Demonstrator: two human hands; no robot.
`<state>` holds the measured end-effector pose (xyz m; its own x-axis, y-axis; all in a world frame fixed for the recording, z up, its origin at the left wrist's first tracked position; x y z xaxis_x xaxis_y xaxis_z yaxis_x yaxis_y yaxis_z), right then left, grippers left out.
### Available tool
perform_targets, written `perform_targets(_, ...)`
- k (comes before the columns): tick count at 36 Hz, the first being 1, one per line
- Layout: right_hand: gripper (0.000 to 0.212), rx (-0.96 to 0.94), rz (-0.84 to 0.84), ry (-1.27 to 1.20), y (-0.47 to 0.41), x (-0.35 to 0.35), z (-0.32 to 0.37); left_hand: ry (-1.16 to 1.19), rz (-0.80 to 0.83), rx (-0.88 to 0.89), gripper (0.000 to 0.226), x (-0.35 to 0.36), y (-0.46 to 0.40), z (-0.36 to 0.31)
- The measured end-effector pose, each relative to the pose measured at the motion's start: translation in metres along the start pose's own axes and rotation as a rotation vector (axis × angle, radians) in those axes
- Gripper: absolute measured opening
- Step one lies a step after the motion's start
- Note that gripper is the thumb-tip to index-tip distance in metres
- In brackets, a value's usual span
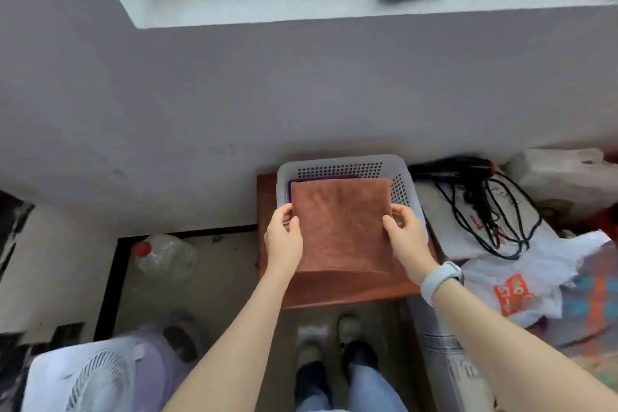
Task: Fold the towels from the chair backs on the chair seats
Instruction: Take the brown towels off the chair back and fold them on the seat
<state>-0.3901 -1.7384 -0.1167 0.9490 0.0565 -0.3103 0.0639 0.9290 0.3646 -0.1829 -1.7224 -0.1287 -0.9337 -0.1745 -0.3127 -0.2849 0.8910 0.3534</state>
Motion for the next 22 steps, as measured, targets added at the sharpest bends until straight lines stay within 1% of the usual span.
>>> perform_targets(5, 0.017, 0.05, 0.117, -0.01, -0.054, 0.006, -0.003, -0.012, -0.048, -0.073, 0.029, 0.017, -0.043, 0.002)
perform_targets(7, 0.018, 0.079, 0.166, -0.011, -0.073, 0.012, -0.01, -0.04, -0.087, -0.118, 0.029, 0.022, -0.054, 0.008)
perform_targets(9, 0.025, 0.113, 0.213, 0.015, -0.091, 0.018, -0.018, -0.097, -0.135, -0.166, 0.031, 0.026, -0.062, 0.014)
perform_targets(11, 0.031, 0.149, 0.264, 0.069, -0.104, 0.024, -0.026, -0.236, -0.206, -0.185, 0.033, 0.031, -0.067, 0.018)
perform_targets(12, 0.033, 0.168, 0.274, 0.096, -0.111, 0.025, -0.031, -0.324, -0.242, -0.168, 0.034, 0.034, -0.068, 0.02)
perform_targets(15, 0.038, 0.221, 0.22, 0.196, -0.12, 0.022, -0.041, -0.561, -0.283, -0.071, 0.038, 0.044, -0.069, 0.019)
perform_targets(16, 0.039, 0.19, 0.173, 0.273, -0.12, 0.02, -0.042, -0.632, -0.27, -0.017, 0.039, 0.047, -0.069, 0.018)
perform_targets(17, 0.039, 0.119, 0.116, 0.379, -0.12, 0.017, -0.04, -0.697, -0.245, 0.053, 0.04, 0.05, -0.071, 0.018)
perform_targets(19, 0.038, -0.127, 0.036, 0.593, -0.117, 0.018, -0.029, -0.819, -0.159, 0.193, 0.042, 0.057, -0.08, 0.019)
perform_targets(20, 0.039, -0.271, 0.043, 0.67, -0.116, 0.024, -0.023, -0.88, -0.105, 0.241, 0.043, 0.06, -0.085, 0.021)
perform_targets(22, 0.048, -0.508, 0.127, 0.812, -0.115, 0.04, -0.014, -0.962, -0.014, 0.265, 0.046, 0.066, -0.096, 0.025)
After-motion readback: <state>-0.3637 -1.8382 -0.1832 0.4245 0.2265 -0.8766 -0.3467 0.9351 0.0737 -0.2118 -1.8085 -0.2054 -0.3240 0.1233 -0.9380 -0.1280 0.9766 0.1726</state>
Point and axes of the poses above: each hand's wrist, its own y-axis away from the middle knuckle, its own x-axis out of the palm, z = x × y, the point moved 2 cm from there along -y, towards the middle knuckle, and after that the axes turned 8 degrees about z, right-handed, at the moved point
